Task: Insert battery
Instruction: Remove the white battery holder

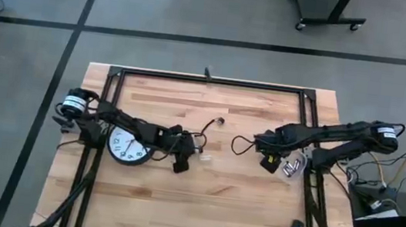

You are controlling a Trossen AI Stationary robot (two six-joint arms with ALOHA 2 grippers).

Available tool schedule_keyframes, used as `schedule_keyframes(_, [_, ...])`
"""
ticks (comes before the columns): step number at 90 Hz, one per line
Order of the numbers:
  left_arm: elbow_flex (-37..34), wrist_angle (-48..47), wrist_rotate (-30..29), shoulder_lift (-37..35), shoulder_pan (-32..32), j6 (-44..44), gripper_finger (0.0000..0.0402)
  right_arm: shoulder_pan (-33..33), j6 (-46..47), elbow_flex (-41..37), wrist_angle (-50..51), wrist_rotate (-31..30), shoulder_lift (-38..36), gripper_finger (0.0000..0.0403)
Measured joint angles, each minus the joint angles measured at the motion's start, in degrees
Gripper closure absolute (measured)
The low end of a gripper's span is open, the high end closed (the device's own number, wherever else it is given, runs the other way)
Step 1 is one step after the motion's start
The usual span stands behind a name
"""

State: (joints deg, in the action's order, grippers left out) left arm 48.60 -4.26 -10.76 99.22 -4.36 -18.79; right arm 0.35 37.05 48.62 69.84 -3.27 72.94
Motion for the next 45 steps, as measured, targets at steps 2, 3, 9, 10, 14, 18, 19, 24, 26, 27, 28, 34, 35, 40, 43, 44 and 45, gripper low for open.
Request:
schedule_keyframes(2, [0.0, 0.0, 0.0, 0.0, 0.0, 0.0, 0.0255, 0.1, 0.5, 0.0, 0.0, 0.4, -0.3, 0.0204])
schedule_keyframes(3, [0.0, 0.0, 0.0, 0.0, 0.0, 0.0, 0.0254, 0.2, 0.7, 0.0, 0.0, 0.5, -0.5, 0.0204])
schedule_keyframes(9, [0.0, 0.0, -0.1, 0.0, 0.0, 0.0, 0.0245, 0.9, 1.2, 0.0, -0.7, 0.7, -1.4, 0.0203])
schedule_keyframes(10, [0.0, 0.0, -0.1, 0.0, 0.0, 0.0, 0.0243, 1.0, 1.2, 0.0, -0.9, 0.7, -1.5, 0.0203])
schedule_keyframes(14, [0.0, 0.1, -0.5, 0.0, 0.0, 0.1, 0.0236, 1.4, 1.2, 0.0, -1.5, 0.7, -2.0, 0.0203])
schedule_keyframes(18, [0.0, 0.1, -0.5, 0.0, 0.0, 0.1, 0.0231, 1.9, 1.3, 0.0, -2.1, 0.6, -2.5, 0.0203])
schedule_keyframes(19, [0.0, 0.1, -0.5, 0.0, 0.0, 0.1, 0.0230, 2.0, 1.3, 0.0, -2.2, 0.5, -2.5, 0.0203])
schedule_keyframes(24, [0.0, 0.1, -0.7, 0.0, 0.0, 0.2, 0.0226, 2.5, 1.4, 0.0, -2.5, 0.4, -2.9, 0.0204])
schedule_keyframes(26, [0.0, 0.1, -0.7, 0.0, 0.0, 0.2, 0.0225, 2.8, 1.5, 0.0, -2.8, 0.4, -3.0, 0.0203])
schedule_keyframes(27, [0.0, 0.1, -0.7, 0.0, 0.0, 0.2, 0.0225, 2.9, 1.5, 0.0, -2.9, 0.3, -3.0, 0.0203])
schedule_keyframes(28, [0.0, 0.0, -0.7, 0.0, 0.0, 0.2, 0.0224, 3.1, 1.5, 0.0, -3.1, 0.3, -3.1, 0.0203])
schedule_keyframes(34, [0.0, -0.1, -0.7, -0.3, 0.0, 0.3, 0.0224, 4.0, 2.0, 0.0, -4.0, 0.3, -3.2, 0.0203])
schedule_keyframes(35, [0.0, -0.1, -0.7, -0.4, 0.0, 0.3, 0.0225, 4.2, 2.0, 0.0, -4.2, 0.3, -3.2, 0.0203])
schedule_keyframes(40, [0.0, -0.1, -0.7, -1.2, 0.0, 0.4, 0.0227, 5.2, 2.1, 0.0, -6.0, 0.3, -3.1, 0.0203])
schedule_keyframes(43, [0.0, 0.0, -0.7, -1.9, 0.0, 0.3, 0.0229, 5.8, 2.1, 0.0, -7.4, 0.3, -3.1, 0.0203])
schedule_keyframes(44, [0.0, 0.1, -0.7, -2.1, 0.0, 0.2, 0.0230, 6.0, 2.1, 0.0, -8.0, 0.3, -3.1, 0.0203])
schedule_keyframes(45, [0.0, 0.2, -0.8, -2.4, 0.0, 0.2, 0.0231, 6.2, 2.1, 0.0, -8.7, 0.3, -3.0, 0.0203])
